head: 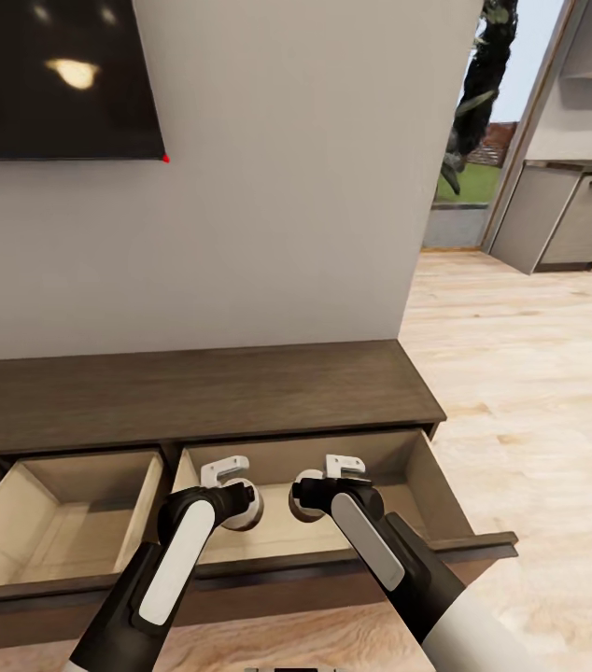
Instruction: Place each of the two pumpkins and all three candles from the living room inside a cabinet in the living room (use any cabinet), then make sure every cabinet is closed, and position the cauldron so it is next to a table in the living room.
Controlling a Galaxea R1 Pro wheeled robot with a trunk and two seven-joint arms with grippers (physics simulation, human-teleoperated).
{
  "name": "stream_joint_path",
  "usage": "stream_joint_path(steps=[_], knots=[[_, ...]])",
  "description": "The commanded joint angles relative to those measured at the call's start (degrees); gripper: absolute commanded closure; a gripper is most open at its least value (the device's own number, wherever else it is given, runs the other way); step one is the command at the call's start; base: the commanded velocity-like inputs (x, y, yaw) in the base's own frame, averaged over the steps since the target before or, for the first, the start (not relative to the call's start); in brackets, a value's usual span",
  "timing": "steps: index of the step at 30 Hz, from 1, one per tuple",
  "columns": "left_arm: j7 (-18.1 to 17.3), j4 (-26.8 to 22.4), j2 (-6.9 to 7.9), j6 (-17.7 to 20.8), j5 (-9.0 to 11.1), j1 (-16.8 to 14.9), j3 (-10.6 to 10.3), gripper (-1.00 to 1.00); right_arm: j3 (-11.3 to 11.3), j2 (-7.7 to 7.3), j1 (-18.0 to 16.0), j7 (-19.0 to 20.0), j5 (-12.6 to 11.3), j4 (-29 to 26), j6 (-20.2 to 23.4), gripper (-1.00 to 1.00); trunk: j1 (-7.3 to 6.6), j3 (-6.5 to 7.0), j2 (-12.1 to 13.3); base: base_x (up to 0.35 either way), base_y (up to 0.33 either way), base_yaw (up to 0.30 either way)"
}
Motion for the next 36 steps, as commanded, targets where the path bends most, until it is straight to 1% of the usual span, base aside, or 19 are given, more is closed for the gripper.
stream_joint_path(steps=[1,2,7,9,13,17,22,24,36], knots=[[0.6,-0.1,0.00,0.0,0.6,0.0,0.0,1.00,0.1,-0.01,-0.1,-0.6,-0.5,-0.1,0.0,1.00,-0.01,-0.05,0.0,0.011,0.000,0.000],[0.6,-0.1,0.00,0.0,0.6,0.0,0.0,1.00,0.1,-0.01,-0.1,-0.6,-0.5,-0.1,0.0,1.00,-0.01,-0.05,0.0,0.006,0.000,0.000],[0.6,-0.1,0.00,0.1,0.6,0.0,0.0,1.00,0.1,-0.01,-0.1,-0.6,-0.5,-0.1,0.0,1.00,1.09,-0.95,-2.0,0.001,0.000,0.000],[0.6,-0.1,0.00,0.1,0.6,0.0,0.0,1.00,0.1,-0.01,-0.1,-0.6,-0.5,-0.1,0.0,1.00,1.09,-0.95,-2.0,0.000,0.000,0.000],[0.6,-0.1,0.00,0.1,0.6,0.0,0.0,1.00,0.1,-0.01,-0.1,-0.6,-0.5,-0.1,0.0,1.00,1.97,-1.67,-3.6,0.000,0.000,0.000],[0.6,-0.1,0.00,0.1,0.6,0.0,0.0,1.00,0.1,-0.01,-0.1,-0.6,-0.5,-0.1,0.0,1.00,2.08,-2.55,-3.7,0.000,0.000,0.000],[0.6,-0.1,0.00,0.1,0.6,0.0,0.0,1.00,0.1,-0.01,-0.1,-0.6,-0.5,-0.1,0.0,1.00,2.08,-2.55,-3.7,0.000,0.000,0.000],[0.6,-0.1,0.00,0.1,0.6,0.0,0.0,1.00,0.1,-0.01,-0.1,-0.6,-0.5,-0.1,0.0,1.00,2.13,-2.99,-3.7,0.000,0.000,0.000],[0.6,-0.4,0.03,0.1,0.6,0.0,0.0,1.00,0.0,-0.01,-0.1,-0.7,-0.5,-0.1,0.1,1.00,2.13,-2.99,-3.7,0.000,0.000,0.000]])
